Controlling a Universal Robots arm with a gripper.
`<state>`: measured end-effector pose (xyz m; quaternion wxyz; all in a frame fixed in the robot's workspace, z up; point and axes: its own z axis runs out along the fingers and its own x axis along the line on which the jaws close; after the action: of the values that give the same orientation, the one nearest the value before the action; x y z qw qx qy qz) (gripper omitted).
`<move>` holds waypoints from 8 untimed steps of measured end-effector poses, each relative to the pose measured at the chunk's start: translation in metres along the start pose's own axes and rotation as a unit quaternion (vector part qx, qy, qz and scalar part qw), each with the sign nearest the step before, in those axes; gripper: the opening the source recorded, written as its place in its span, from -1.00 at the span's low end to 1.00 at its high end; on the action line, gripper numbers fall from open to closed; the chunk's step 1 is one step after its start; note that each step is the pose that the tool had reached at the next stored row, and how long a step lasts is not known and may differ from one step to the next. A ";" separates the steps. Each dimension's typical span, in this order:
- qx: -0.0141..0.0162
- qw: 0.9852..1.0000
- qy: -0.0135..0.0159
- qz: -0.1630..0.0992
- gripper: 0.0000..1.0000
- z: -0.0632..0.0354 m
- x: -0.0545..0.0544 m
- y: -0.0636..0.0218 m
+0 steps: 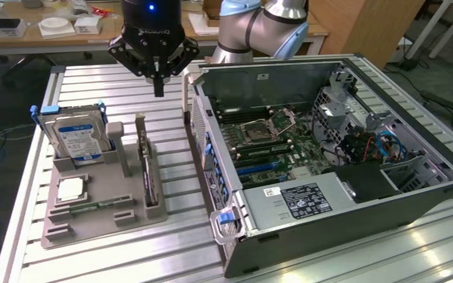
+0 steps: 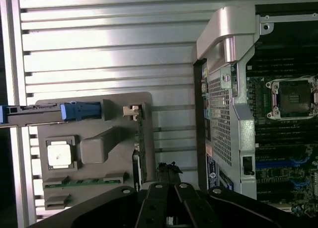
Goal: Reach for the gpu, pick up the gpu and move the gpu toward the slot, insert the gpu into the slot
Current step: 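Reach for the gpu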
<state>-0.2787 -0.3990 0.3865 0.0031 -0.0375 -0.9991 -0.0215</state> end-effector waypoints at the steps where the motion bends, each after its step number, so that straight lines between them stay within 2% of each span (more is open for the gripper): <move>1: 0.000 1.000 0.000 0.000 -0.80 0.0000 0.001 0.0000; 8: 0.000 1.000 0.001 0.000 -0.80 0.0002 0.004 -0.0003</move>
<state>-0.2823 -0.3990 0.3864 0.0041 -0.0375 -0.9991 -0.0215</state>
